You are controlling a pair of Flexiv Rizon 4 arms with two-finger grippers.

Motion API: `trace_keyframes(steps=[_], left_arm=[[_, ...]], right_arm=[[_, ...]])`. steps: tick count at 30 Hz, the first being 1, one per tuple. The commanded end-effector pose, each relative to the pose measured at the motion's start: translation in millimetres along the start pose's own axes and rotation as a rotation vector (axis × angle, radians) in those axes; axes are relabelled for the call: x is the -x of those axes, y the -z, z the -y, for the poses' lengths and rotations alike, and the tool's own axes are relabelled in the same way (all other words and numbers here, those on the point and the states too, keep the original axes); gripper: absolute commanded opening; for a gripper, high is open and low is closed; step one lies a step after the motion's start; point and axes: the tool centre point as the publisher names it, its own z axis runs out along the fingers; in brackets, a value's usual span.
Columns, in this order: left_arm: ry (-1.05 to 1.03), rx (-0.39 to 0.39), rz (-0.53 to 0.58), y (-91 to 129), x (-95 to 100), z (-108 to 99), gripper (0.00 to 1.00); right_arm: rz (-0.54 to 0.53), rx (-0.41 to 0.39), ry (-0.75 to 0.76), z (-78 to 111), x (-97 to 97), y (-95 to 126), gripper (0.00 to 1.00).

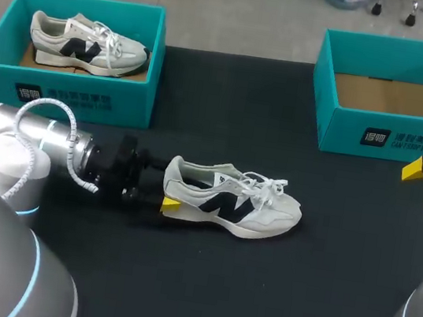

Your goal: Take the shoe out of the shoebox, open the shoe tongue, remove and reinsert the insole, then place the shoe into the shoebox

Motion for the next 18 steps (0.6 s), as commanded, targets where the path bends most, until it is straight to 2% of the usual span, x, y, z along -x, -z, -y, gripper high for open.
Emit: trace_keyframes(steps=[1,18], left_arm=[[0.012,0.028,-0.009,-1.7,-3.3,-3.4,0.00],[0.004,0.105,-0.022,-9.9,1.0,-26.9,0.00]], right_arm=[[0.002,0.046,-0.002,9.7,0.0,2.6,1.00],[0.002,0.046,-0.002,9.7,0.0,2.6,1.00]])
